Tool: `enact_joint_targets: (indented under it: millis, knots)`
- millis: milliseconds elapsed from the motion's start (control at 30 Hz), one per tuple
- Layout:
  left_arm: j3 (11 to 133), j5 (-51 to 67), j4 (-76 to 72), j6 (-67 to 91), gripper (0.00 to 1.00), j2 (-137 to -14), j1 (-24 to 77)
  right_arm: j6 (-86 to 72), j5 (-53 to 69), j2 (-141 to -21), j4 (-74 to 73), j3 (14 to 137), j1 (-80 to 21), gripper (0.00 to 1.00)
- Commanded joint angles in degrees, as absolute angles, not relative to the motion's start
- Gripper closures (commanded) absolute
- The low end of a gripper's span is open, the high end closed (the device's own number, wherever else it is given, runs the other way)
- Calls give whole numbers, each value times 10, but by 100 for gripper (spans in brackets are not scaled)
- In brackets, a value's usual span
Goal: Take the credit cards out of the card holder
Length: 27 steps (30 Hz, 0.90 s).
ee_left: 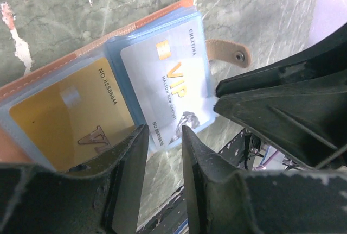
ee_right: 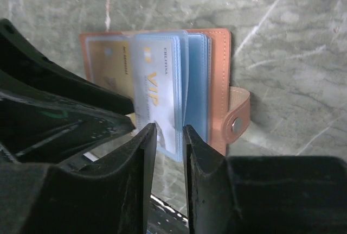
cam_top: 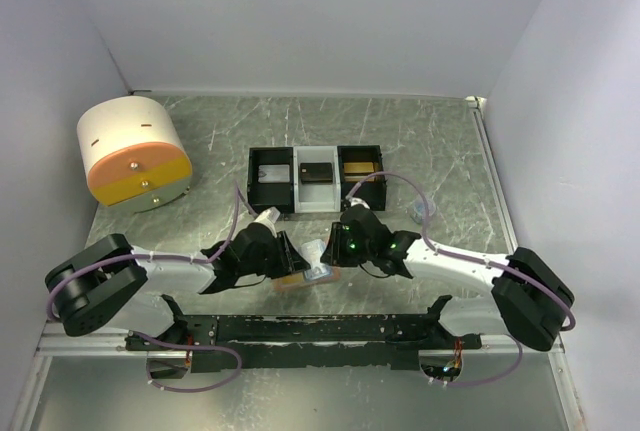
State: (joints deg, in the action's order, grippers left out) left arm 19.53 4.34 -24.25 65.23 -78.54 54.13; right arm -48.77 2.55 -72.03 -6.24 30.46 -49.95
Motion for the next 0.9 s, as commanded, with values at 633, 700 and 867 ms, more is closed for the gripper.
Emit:
enact_joint_targets:
  millis: [633,700,867]
  knots:
    - [208,48,-236,642,58,-789,545,-436,4,-740,-98,361,-501,58]
    - [211,47,-231,640,58,-788,546,-438,44,-754,-64,361,-502,65]
    - [219,48,-222,635,58,-791,545,-459,63,-805,-14,350,-502,73]
